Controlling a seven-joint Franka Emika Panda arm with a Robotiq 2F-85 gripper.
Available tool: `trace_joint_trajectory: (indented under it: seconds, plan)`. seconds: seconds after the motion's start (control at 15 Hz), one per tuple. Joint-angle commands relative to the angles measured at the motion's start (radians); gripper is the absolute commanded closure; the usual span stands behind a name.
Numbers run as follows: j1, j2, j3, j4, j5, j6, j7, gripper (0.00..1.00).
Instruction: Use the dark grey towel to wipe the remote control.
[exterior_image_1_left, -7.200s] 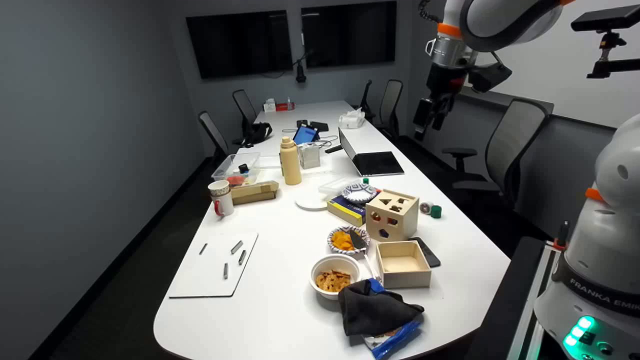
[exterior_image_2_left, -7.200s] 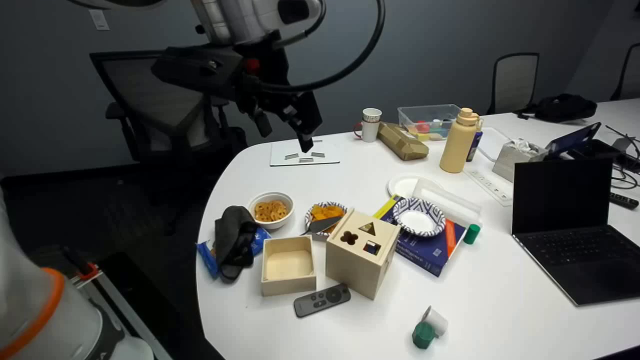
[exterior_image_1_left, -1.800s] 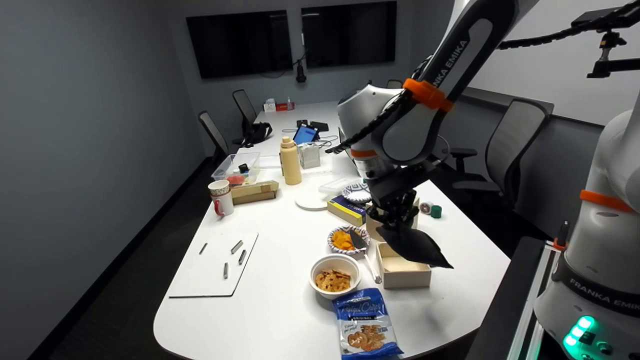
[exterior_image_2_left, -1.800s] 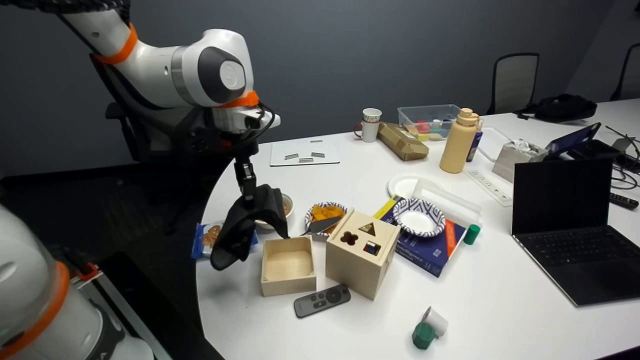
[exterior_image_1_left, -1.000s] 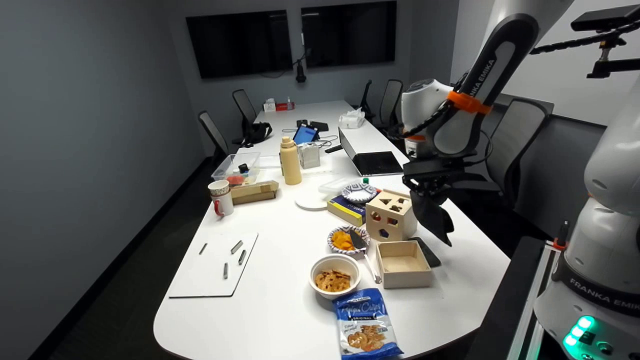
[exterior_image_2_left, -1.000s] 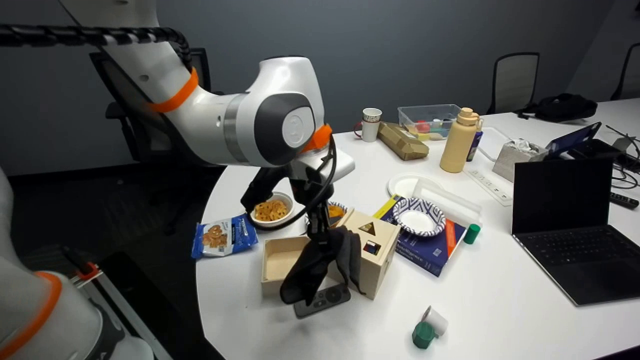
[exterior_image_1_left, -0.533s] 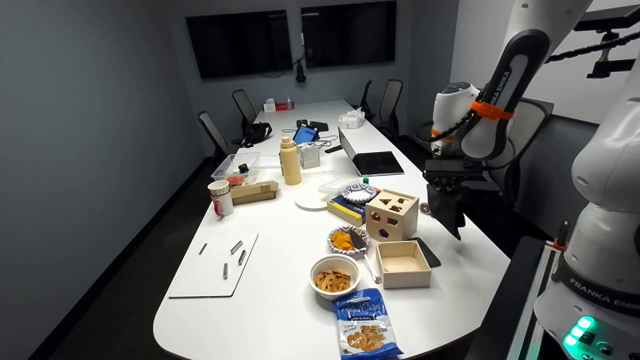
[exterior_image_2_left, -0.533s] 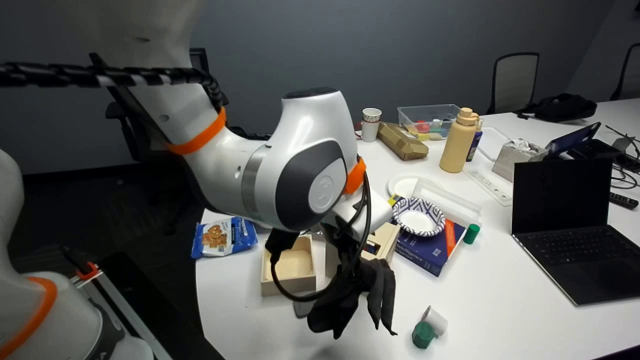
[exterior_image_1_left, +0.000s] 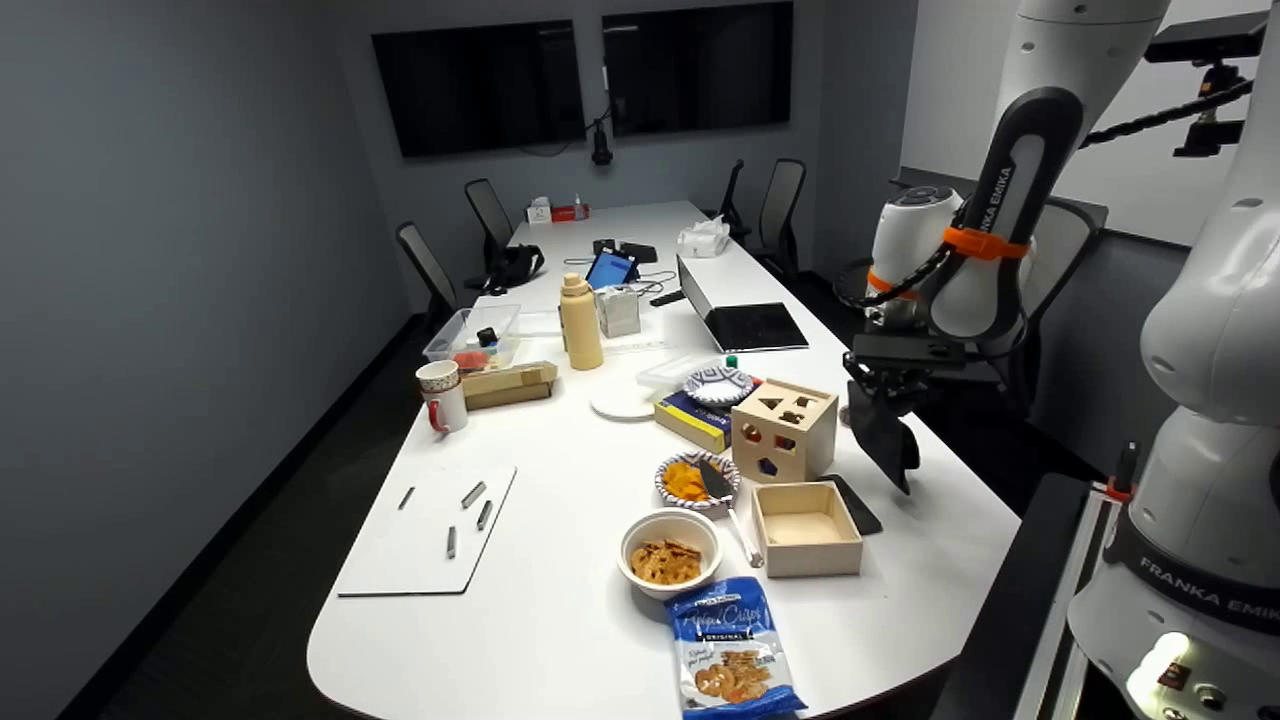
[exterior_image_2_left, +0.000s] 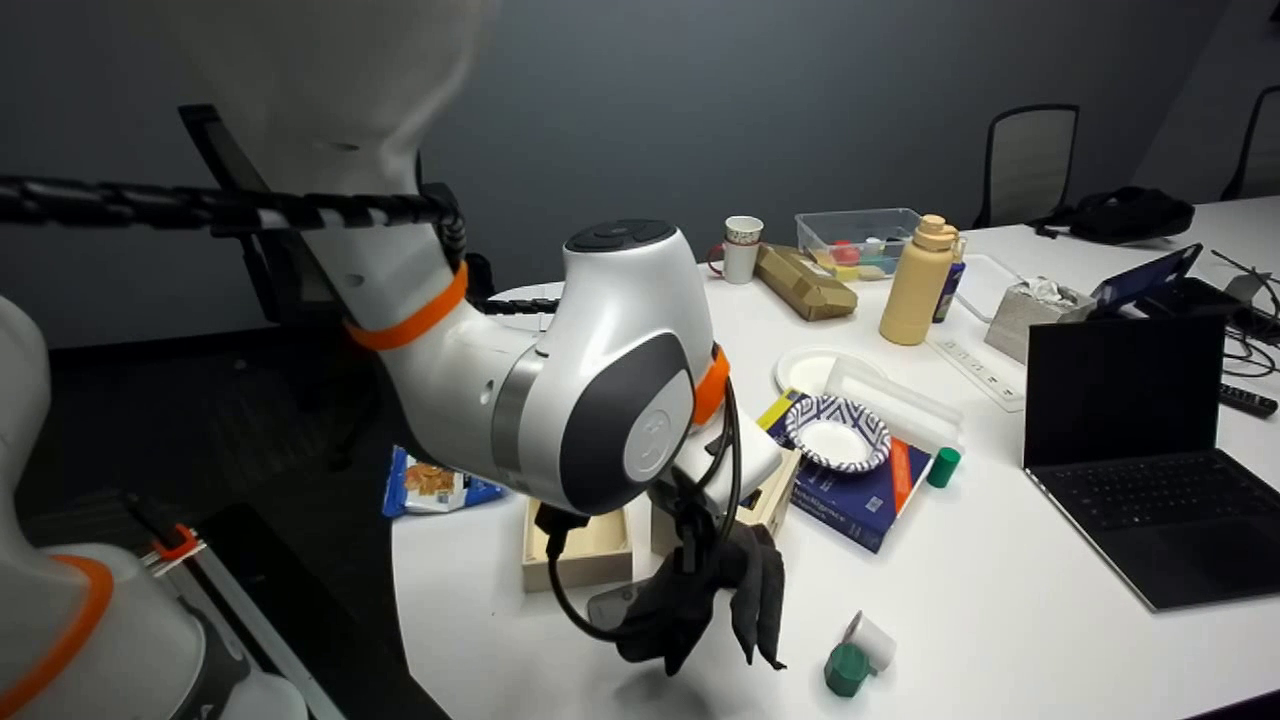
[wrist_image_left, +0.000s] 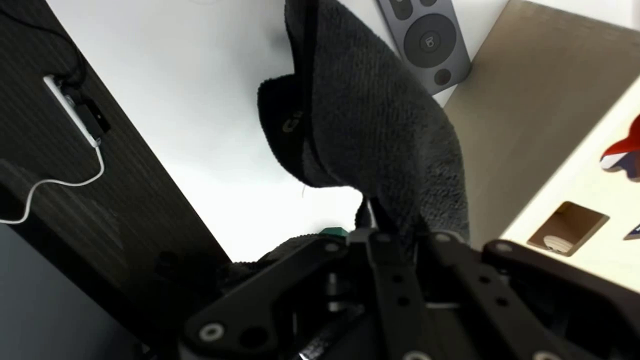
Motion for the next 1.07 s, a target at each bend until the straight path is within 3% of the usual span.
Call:
trace_joint_trajectory:
  seconds: [0.0,0.27,0.33,0.53,1.0]
  plan:
    - [-0.027,0.150,0.035,0.047,0.100,0.044,-0.045,0.98]
    - [-0.121,0.284,0.132,0.083,0.202,0.104,-0.099,0.98]
    - [-0.088,0.307,0.127,0.079,0.369,0.124,-0.230,0.98]
    - [-0.150,0.374,0.199,0.130,0.603,0.147,-0.406,0.98]
    - [-0.323,0.495,0.365,0.281,0.917,0.122,-0.690,0.98]
